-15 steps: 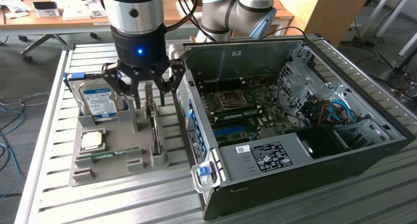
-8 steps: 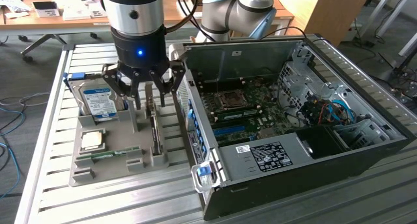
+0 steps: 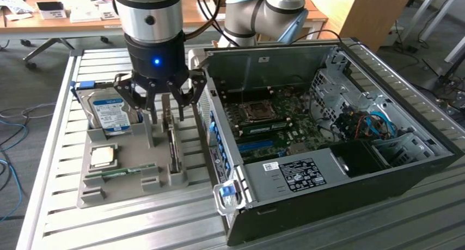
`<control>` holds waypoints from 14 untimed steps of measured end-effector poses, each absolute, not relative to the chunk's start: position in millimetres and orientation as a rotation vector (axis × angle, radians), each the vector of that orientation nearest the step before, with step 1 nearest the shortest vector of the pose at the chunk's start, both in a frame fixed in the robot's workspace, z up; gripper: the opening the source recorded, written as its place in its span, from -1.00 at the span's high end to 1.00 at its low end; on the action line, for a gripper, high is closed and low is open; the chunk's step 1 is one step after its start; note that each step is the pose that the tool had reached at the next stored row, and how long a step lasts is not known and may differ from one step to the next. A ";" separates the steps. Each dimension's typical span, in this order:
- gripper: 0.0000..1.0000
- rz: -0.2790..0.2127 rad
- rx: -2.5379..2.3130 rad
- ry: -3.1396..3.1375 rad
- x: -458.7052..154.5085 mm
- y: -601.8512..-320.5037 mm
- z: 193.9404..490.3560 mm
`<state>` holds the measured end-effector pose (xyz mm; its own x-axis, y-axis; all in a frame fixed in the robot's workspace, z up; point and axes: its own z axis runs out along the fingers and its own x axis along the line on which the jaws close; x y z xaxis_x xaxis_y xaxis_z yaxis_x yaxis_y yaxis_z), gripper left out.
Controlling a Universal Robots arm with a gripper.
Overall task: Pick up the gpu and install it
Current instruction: 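Pick up the gpu and move the gpu toward the slot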
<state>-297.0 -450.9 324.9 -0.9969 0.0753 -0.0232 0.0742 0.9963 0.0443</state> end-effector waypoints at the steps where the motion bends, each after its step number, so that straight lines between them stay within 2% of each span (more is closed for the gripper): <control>1: -0.06 0.068 0.117 3.114 -297.0 -450.9 324.6; 14: -0.06 0.068 0.117 3.114 -297.0 -450.9 319.5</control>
